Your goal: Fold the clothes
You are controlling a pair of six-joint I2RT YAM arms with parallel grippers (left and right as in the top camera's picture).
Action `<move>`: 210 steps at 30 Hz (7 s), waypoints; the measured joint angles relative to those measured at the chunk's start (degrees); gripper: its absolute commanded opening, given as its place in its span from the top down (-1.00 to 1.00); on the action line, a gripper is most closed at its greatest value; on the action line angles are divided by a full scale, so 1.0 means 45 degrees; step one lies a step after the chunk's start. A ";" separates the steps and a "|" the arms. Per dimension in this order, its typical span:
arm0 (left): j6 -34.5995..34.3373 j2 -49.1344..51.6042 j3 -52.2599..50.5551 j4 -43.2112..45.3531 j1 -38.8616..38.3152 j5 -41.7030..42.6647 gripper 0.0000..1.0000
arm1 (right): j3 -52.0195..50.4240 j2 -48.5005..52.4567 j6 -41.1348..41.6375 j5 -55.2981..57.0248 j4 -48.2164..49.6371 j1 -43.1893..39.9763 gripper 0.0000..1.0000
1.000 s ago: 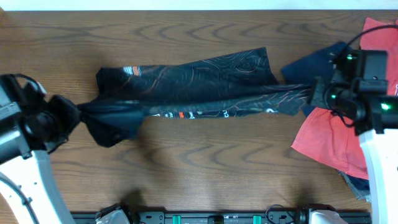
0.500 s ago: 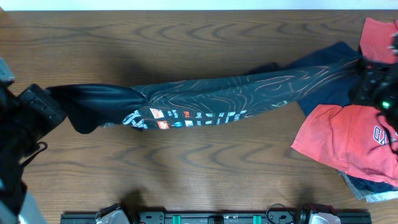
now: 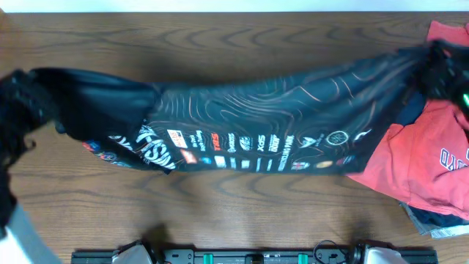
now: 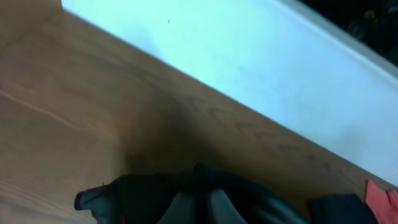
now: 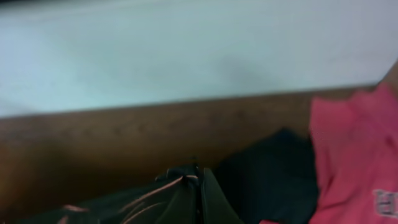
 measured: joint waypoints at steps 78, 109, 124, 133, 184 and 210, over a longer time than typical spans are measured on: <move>0.1093 -0.1904 -1.2458 -0.1904 -0.0743 -0.1953 0.88 | -0.9758 0.1855 0.1486 0.0204 -0.2254 0.0393 0.98; -0.0879 0.5236 -1.2488 0.8757 -0.0738 0.0423 0.88 | -0.9787 0.6416 0.1661 -0.0549 0.8811 0.0398 0.98; -0.0889 0.5236 -1.2488 0.9520 -0.1190 0.0525 -0.45 | -0.9787 0.6921 0.1632 -0.0539 0.9063 0.0403 -0.20; 0.0024 0.5236 -1.2497 0.6314 -0.2064 0.1039 -0.46 | -0.9797 0.6989 0.1520 -0.0539 0.7077 0.0403 -0.04; 0.1098 0.6028 -1.3746 0.8252 -0.6868 -0.3274 -0.06 | -1.0851 0.6917 0.1481 -0.0500 0.6708 0.0403 0.15; 0.1093 0.6465 -1.3682 0.9156 -0.7883 -0.3730 0.88 | -1.0856 0.6917 0.1481 -0.0505 0.6703 0.0403 0.15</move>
